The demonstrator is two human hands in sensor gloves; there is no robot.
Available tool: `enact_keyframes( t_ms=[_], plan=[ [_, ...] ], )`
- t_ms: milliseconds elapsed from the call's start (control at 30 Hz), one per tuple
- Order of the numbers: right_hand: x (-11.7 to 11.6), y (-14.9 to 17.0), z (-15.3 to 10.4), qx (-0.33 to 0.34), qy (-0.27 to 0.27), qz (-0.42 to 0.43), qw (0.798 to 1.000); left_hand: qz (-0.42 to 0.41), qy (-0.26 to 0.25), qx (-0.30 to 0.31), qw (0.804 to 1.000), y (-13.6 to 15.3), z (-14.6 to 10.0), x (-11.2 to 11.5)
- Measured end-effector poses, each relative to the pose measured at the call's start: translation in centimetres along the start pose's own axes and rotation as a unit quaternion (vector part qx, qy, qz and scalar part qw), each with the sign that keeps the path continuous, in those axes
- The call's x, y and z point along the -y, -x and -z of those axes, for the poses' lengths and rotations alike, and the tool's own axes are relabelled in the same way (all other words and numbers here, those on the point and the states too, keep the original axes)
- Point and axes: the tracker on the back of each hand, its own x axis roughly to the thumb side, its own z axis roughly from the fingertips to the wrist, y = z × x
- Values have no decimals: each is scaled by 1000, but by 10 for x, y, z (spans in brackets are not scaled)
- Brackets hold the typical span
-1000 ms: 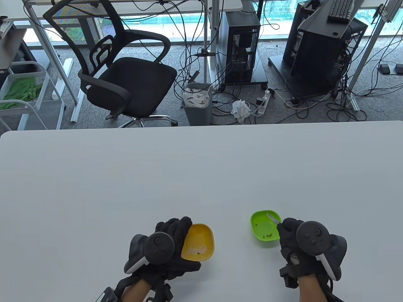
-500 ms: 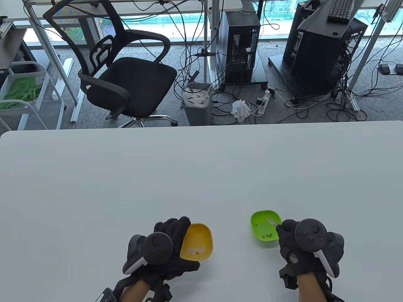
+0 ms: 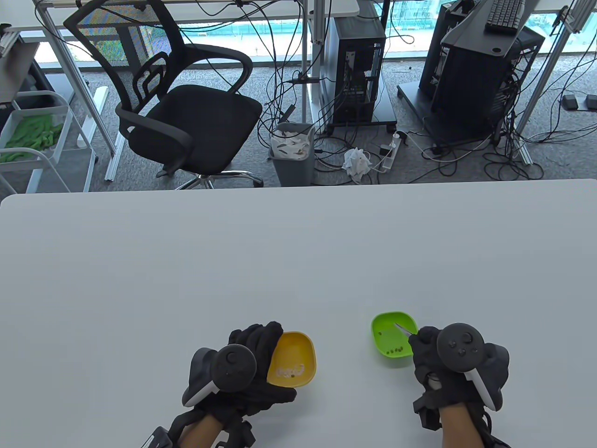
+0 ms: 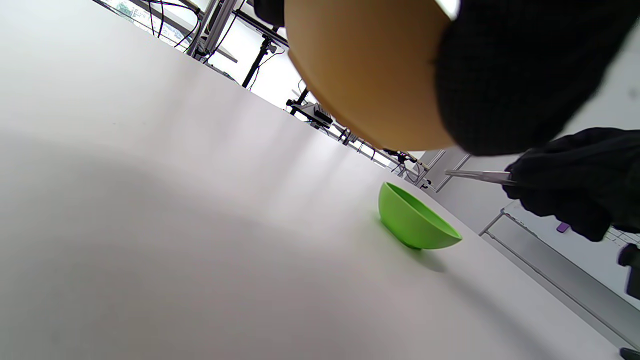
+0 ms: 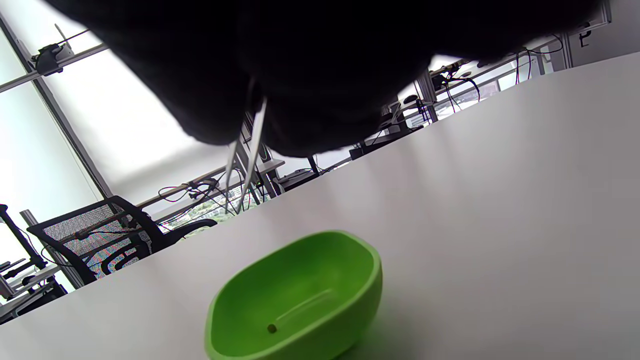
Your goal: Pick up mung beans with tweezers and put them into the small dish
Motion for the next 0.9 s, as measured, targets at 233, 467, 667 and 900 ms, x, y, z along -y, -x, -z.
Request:
enact_keyframes(
  t_ms=[233,467,667,900],
  plan=[
    [1,-6,-3,18,9,6,1000,1,1,0,1000,0,0,0],
    [9,-67,-36,168,30,25,985,4,2,2,1000,-2,2,1],
    [-20,-123,-61,278,-36,-30,959,6,4,1,1000,-2,2,1],
    [-39,-140,-66,306,-97,-61,945,9,4,3,1000,-3,3,2]
  ],
)
